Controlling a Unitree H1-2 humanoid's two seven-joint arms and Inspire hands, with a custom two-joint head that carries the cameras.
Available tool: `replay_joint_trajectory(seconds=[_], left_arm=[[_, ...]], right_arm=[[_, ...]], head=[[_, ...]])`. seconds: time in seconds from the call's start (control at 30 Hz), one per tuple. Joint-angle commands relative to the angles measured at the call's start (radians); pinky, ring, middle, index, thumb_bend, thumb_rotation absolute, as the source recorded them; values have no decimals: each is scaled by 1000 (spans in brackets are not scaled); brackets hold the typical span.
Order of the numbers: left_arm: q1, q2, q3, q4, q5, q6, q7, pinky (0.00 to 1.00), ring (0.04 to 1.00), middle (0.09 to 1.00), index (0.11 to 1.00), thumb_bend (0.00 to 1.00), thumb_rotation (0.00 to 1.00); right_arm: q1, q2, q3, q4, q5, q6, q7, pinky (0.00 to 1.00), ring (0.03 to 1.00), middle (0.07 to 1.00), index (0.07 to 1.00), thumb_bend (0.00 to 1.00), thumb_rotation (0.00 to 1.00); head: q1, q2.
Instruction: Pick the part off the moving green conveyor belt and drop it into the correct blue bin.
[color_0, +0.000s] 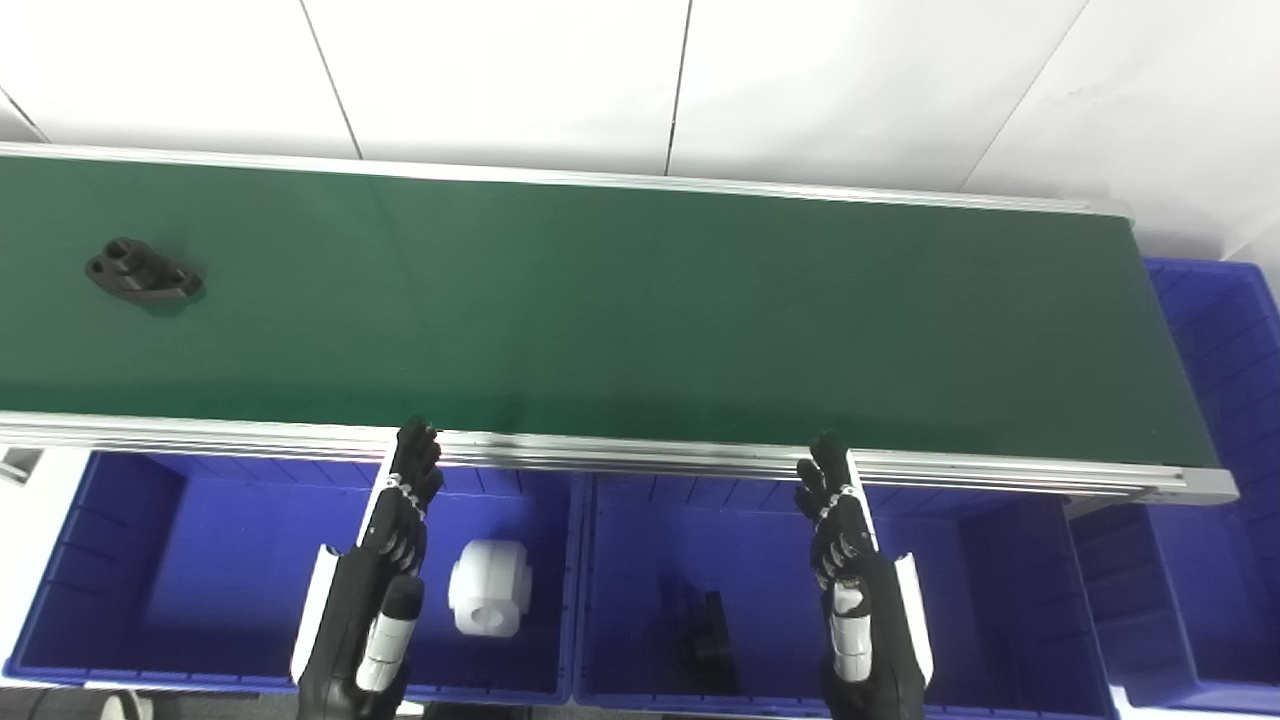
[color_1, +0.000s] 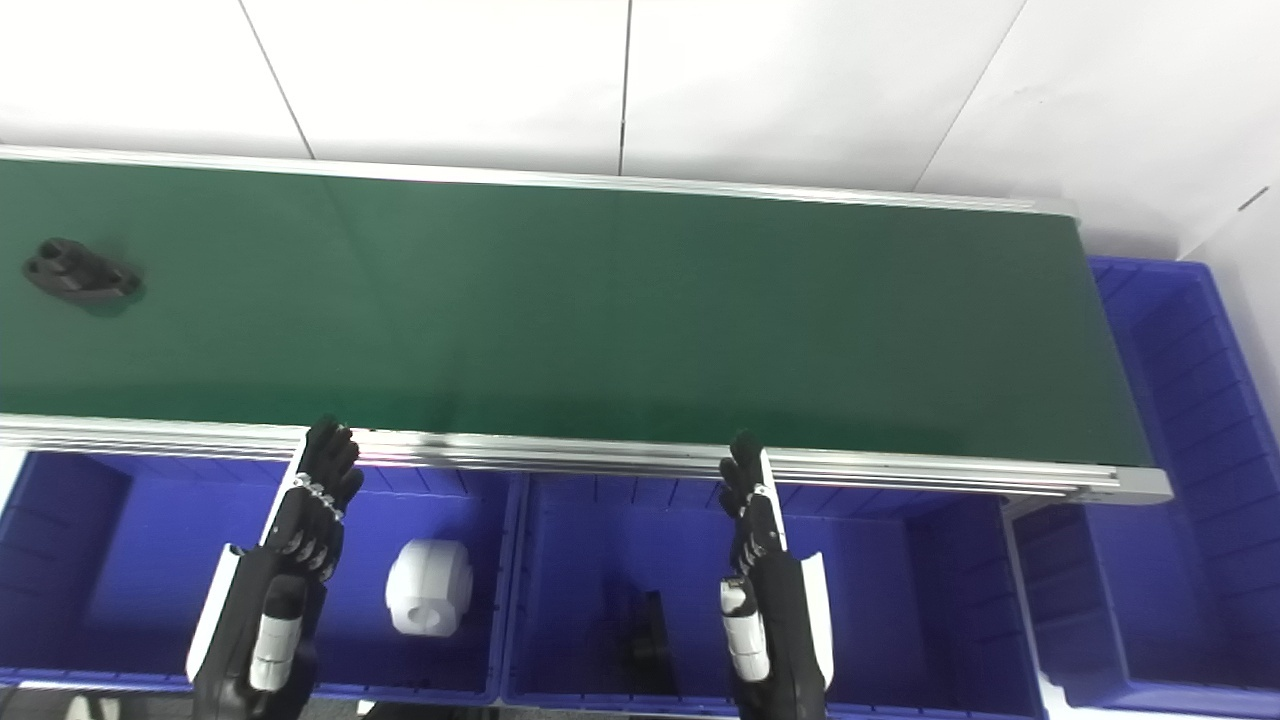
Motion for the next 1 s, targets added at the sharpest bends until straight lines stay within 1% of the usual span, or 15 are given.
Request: replay_joint_trajectory(seconds=[0.0,0.23,0.43,0.77,0.97], left_arm=[[0,0,-6,-13,5,-36,5,1000,1000,1000,1000,774,920],[-4,-3,-5,1,2,-62,9,1000,1000,1000,1000,769,908],[-1,-4,-7,-7,7,-45,10,1000,1000,1000,1000,774,915],[2,-1,-5,-1,4,-63,9,1000,1000,1000,1000,757,918],[7,-3,-10,-5,1,-51,8,1000,1000,1000,1000,767,911]], right_arm=[[3,7,2,-24,4,-8,10,986,978,989,991,939,1000],[4,3,2,-24,8,-8,13,987,978,990,997,936,1000],[1,2,1,-22,12,-9,13,989,980,991,998,936,1000],[5,1,4,-24,17,-14,15,994,981,992,992,930,998],[7,0,3,-23,21,-14,14,997,981,989,990,929,994]], head=[[2,-1],[2,-1],[2,-2],[-1,-4],[5,-9]])
